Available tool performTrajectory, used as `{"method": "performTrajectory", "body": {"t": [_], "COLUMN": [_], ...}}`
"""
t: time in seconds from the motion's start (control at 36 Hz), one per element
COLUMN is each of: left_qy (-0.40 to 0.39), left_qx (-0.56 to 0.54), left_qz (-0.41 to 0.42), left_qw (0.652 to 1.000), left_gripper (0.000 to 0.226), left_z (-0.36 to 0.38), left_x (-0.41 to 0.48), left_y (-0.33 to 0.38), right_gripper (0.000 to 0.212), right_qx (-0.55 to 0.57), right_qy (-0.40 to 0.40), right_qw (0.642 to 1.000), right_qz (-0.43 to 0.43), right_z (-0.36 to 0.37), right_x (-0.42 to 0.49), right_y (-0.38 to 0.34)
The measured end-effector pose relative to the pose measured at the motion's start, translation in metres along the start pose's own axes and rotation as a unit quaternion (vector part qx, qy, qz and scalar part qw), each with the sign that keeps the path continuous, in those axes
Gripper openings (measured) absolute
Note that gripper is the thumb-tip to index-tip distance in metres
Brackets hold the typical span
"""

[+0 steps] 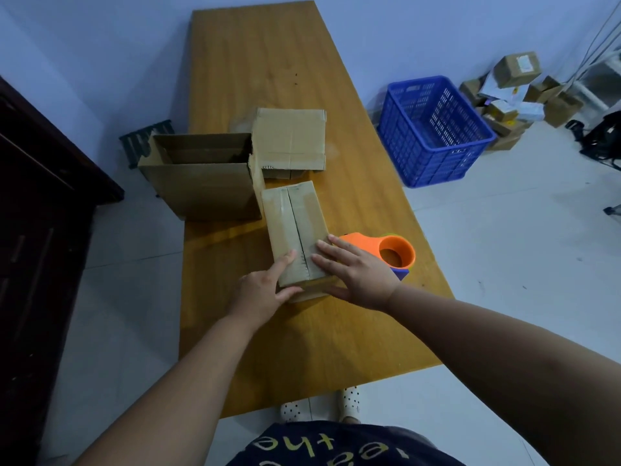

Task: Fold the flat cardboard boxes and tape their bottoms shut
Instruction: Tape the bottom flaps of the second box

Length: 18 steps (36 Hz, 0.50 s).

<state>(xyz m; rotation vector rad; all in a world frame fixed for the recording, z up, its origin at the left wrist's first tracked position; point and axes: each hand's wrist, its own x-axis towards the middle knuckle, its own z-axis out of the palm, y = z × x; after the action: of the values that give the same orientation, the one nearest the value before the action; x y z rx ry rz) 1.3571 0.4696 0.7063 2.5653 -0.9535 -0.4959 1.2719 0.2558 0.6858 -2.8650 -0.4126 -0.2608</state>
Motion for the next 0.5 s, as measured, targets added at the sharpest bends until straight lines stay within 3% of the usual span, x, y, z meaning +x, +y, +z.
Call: {"method": "performTrajectory", "body": {"t": [0.08,0.17,0.22,0.31,0.39,0.5], "left_qy": [-0.004,0.034,0.07,0.147,0.173,0.14], "left_qx": [-0.01,0.054,0.101,0.048,-0.013,-0.056], "left_qz": [0.012,0.067,0.083,-0.019,-0.151,-0.234], "left_qw": [1.0,0.996,0.989,0.988,0.973,0.961], "left_gripper": [0.072,0.087,0.062,0.032,0.04,0.045], "left_z": [-0.006,-0.018,-0.025,-0.035,-0.048,-0.053], "left_x": [-0.008,-0.012,-0.011,-0.003,0.008,0.019], "left_y": [0.003,0.009,0.013,0.018,0.01,-0.013], "right_gripper": [0.057,0.055,0.051,0.041,0.032,0.028], "right_qx": [0.025,0.034,0.031,0.068,0.078,0.044], "right_qy": [-0.007,0.003,0.016,0.027,0.035,0.067], "right_qw": [1.0,0.999,0.999,0.997,0.996,0.996], "right_qz": [0.013,0.006,-0.001,-0.004,-0.016,-0.039], "right_z": [-0.001,-0.004,-0.002,0.004,0.004,0.0], "right_x": [-0.003,-0.001,-0.001,-0.003,-0.002,-0.001], "right_y": [-0.006,-0.017,-0.023,-0.03,-0.035,-0.04]}}
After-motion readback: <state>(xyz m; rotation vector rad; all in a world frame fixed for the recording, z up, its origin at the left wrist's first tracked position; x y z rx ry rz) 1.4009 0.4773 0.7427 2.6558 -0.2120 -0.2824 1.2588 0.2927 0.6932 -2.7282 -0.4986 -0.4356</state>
